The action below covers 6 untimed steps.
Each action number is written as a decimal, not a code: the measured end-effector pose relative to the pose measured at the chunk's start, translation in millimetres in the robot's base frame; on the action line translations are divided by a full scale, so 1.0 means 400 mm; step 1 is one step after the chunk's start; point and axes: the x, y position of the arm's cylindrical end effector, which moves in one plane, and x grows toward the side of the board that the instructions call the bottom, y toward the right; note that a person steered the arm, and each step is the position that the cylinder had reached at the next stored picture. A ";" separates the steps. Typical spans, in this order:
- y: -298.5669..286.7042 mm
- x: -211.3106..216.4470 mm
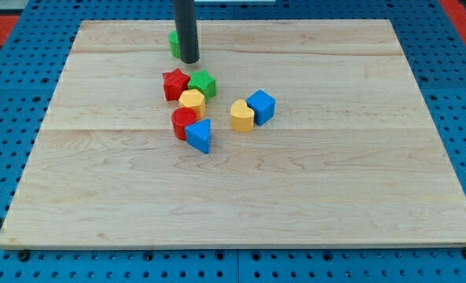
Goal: Move the green circle towards top center of the board
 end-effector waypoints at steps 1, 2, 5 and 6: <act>-0.003 -0.003; -0.106 -0.035; 0.070 -0.085; 0.125 -0.088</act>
